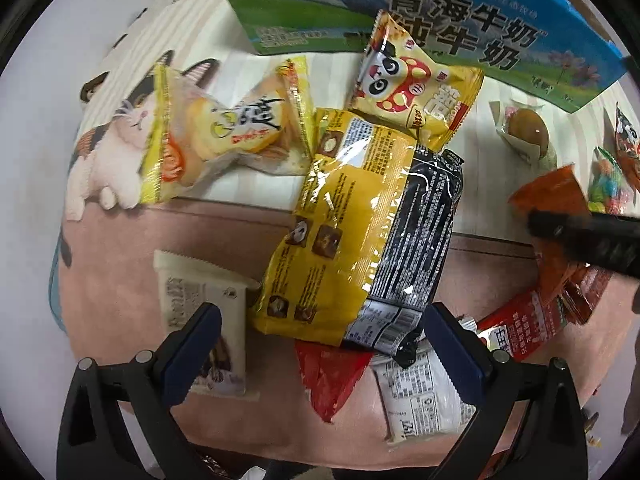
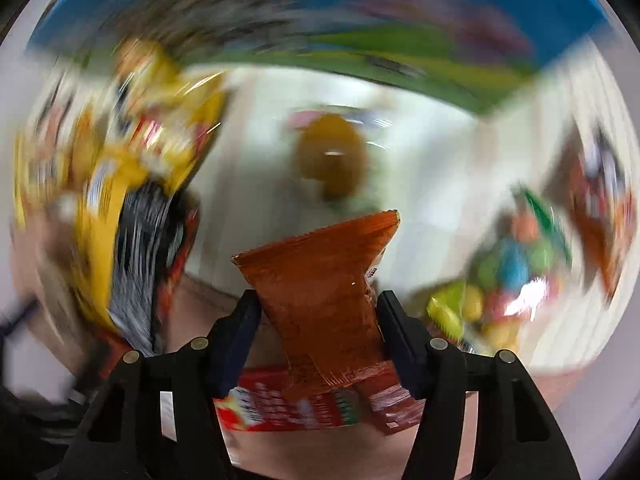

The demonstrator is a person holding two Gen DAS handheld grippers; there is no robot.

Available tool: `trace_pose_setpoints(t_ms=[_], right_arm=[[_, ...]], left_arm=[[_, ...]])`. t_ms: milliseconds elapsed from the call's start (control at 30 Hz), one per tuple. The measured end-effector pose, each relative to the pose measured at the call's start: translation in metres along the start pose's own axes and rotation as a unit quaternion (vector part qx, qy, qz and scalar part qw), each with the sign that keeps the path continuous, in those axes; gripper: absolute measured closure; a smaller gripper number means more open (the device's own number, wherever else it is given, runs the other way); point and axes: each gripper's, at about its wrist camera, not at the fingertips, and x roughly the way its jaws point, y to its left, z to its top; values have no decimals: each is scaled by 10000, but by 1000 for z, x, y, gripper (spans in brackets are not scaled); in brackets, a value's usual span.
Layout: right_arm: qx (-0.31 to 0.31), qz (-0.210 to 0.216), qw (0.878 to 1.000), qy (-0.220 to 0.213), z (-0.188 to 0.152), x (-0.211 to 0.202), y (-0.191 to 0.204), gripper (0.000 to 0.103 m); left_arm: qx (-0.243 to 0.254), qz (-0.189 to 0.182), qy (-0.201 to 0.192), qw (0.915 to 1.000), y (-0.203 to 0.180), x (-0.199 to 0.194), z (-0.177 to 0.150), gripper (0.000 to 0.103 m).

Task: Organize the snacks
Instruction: 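Grasp the yellow-black biscuit bag with left tool while right tool grasps orange packet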

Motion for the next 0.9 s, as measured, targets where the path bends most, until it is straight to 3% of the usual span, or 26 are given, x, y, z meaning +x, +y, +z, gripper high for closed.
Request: trace_pose_setpoints(t_ms=[100,167,233,300,467,700,833,900], right_arm=[[1112,387,9930,-122,-3,-1,-24,41],[1806,735,9808,-101,-8,1,-37,40],[2141,1078,9708,-29,-9,5,-41,39],[2277,1240,9658,9,-9,10,-42,30],[2153,1064,9707,96,-23,26,-28,28],[1725,818,9816,25,-25,32,0,28],[1352,558,9892,5,-20,34,23,28],[1167,405,9923,-52,-23,35,37,39]], left_arm=[[232,-74,-51,9997,-6,9,10,0],[457,-60,-72,9989,-16,17,17,0],[701,-23,-33,9975,-26,29,25,0],[849,160,-32,9963,-35,39,32,0],[1029,135,64,9946,-36,61,46,0],[823,-162,263,9961,-10,83,68,0],[542,-336,225,9977,5,82,76,11],[481,-352,205,9980,16,80,77,17]])
